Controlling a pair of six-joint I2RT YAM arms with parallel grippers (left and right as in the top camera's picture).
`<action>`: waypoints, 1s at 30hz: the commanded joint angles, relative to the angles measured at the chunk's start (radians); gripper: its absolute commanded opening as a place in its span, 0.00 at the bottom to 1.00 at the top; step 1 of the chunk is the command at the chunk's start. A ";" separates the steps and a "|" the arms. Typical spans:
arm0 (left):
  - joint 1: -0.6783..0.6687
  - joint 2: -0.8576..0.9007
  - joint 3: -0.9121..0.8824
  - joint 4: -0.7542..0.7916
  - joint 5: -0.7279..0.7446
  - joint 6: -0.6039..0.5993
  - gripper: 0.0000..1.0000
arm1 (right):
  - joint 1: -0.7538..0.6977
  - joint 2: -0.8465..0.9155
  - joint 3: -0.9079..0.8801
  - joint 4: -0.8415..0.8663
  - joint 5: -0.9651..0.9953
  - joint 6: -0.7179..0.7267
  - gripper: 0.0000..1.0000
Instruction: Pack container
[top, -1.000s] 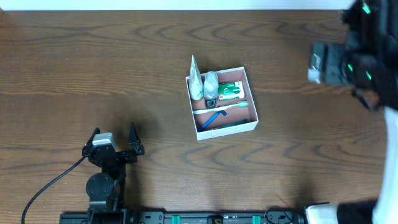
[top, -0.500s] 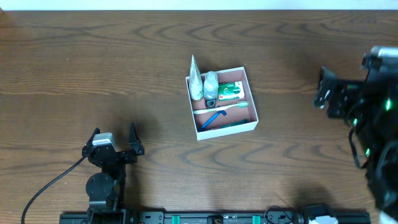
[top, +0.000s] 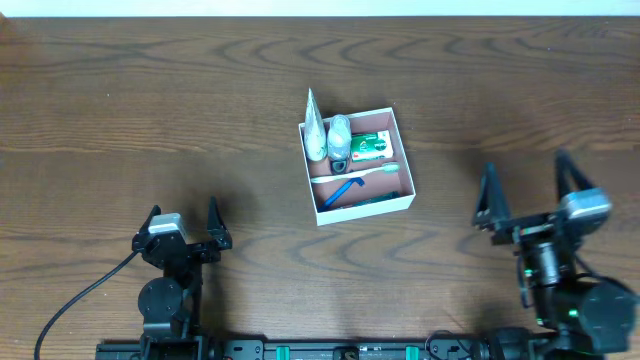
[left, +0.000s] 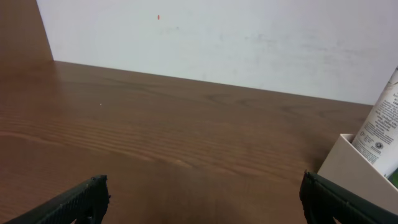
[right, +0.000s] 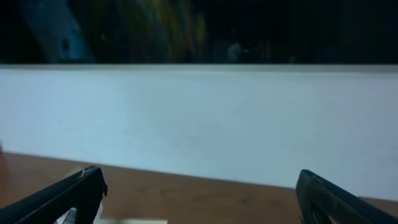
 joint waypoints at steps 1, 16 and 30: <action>0.006 -0.005 -0.024 -0.033 -0.005 0.019 0.98 | -0.011 -0.072 -0.113 0.063 -0.059 -0.012 0.99; 0.006 -0.005 -0.024 -0.033 -0.005 0.019 0.98 | -0.023 -0.241 -0.360 0.137 -0.062 -0.043 0.99; 0.005 -0.004 -0.024 -0.033 -0.005 0.019 0.98 | -0.022 -0.246 -0.446 0.122 0.124 -0.042 0.99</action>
